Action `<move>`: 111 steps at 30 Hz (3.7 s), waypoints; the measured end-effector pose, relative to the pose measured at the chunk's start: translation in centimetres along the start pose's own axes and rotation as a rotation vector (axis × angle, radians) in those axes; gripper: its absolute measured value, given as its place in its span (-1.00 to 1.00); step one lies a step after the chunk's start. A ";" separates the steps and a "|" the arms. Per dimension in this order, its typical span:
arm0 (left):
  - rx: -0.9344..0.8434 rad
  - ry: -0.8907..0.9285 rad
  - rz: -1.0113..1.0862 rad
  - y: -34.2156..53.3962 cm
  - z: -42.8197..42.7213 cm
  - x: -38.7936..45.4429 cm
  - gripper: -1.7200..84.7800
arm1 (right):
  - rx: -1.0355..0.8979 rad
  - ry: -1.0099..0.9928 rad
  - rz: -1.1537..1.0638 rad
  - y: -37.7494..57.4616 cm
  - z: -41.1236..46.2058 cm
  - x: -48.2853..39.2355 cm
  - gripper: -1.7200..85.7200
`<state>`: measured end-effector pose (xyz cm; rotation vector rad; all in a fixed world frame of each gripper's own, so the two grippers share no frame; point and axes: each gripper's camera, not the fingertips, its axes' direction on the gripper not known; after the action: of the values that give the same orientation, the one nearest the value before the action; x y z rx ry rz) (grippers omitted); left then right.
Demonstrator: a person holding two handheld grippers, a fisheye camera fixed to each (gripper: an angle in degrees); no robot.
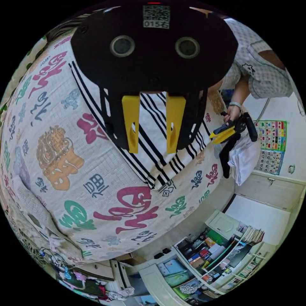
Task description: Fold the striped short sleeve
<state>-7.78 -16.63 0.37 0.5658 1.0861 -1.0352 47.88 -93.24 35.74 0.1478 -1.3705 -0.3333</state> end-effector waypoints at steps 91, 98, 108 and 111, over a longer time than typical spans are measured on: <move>-0.348 0.671 0.648 -30.9 44.8 28.9 -0.65 | 0.515 -0.605 0.466 37.9 -1.9 43.2 -0.69; -0.463 0.848 0.611 -32.5 49.2 29.8 -0.88 | 0.423 -0.619 0.393 34.2 -0.6 43.3 -0.89; -0.327 0.873 0.801 -38.0 46.1 30.2 -0.92 | 0.456 -0.433 0.382 33.0 -3.0 44.6 -0.92; -0.266 0.942 0.886 -37.4 42.7 28.1 -0.92 | 0.554 -0.444 0.271 35.0 -3.7 41.7 -0.92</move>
<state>-19.55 -78.65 -4.56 1.2208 1.5131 0.2138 63.31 -73.77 84.27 0.3565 -1.8759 0.2668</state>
